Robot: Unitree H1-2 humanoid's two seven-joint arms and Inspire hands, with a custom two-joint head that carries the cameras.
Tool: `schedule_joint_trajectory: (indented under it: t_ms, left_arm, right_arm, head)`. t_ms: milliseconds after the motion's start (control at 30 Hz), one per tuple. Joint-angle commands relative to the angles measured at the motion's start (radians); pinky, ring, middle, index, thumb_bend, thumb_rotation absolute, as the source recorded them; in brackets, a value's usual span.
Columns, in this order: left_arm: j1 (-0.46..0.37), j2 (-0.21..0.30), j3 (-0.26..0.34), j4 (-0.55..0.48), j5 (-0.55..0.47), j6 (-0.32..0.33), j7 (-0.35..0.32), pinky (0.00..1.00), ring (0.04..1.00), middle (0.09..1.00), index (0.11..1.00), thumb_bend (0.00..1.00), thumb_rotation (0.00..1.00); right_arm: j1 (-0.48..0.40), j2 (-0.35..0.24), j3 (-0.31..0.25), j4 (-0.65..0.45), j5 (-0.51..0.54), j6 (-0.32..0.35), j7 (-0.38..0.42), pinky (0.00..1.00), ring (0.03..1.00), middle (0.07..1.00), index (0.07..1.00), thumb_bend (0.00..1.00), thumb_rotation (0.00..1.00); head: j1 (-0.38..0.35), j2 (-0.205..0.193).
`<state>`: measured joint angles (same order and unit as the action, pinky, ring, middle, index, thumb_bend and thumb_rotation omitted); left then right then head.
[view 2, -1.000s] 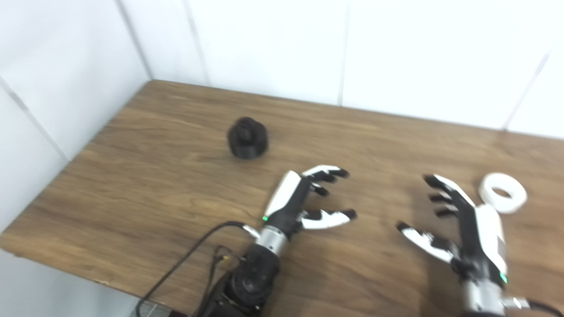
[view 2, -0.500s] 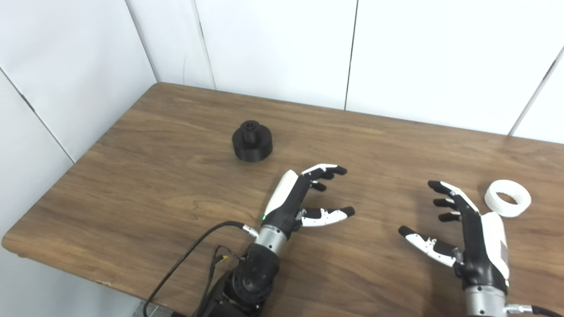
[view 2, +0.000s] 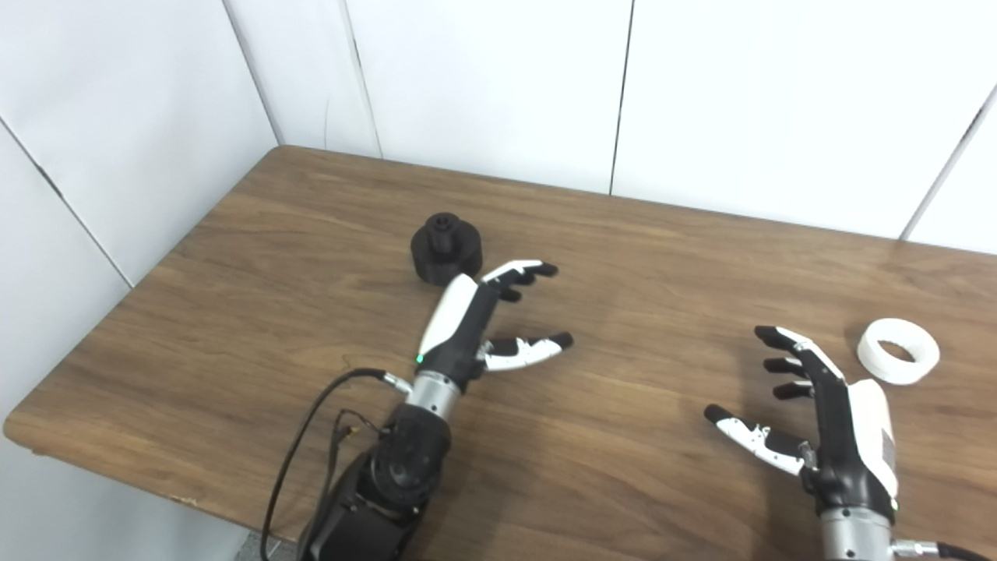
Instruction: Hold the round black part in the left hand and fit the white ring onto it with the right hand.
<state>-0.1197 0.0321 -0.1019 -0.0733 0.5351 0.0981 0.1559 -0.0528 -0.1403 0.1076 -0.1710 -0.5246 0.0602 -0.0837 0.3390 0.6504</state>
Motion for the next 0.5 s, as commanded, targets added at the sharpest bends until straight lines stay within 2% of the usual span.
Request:
schedule_joint_trajectory:
  t_ms: [0, 300, 467]
  left_arm:
    - [-0.045, 0.019, 0.018, -0.029, 0.016, -0.015, 0.03, 0.71, 0.8, 0.823, 0.737, 0.71, 0.2]
    - [-0.068, 0.086, 0.083, -0.078, 0.032, 0.003, 0.034, 0.77, 0.849, 0.845, 0.751, 0.69, 0.2]
    - [-0.094, 0.121, 0.134, -0.11, 0.02, 0.018, 0.026, 0.75, 0.837, 0.841, 0.749, 0.71, 0.2]
  right_arm:
    - [-0.028, -0.003, -0.006, -0.017, 0.007, -0.048, -0.018, 0.56, 0.7, 0.781, 0.758, 0.73, 0.1]
    - [-0.037, -0.006, -0.006, -0.01, 0.008, -0.044, -0.019, 0.56, 0.695, 0.776, 0.758, 0.73, 0.1]
    - [-0.044, -0.008, -0.004, -0.001, 0.005, -0.046, -0.022, 0.55, 0.691, 0.774, 0.757, 0.74, 0.08]
  head:
    - [0.001, 0.001]
    - [0.001, 0.002]
    - [0.006, 0.0]
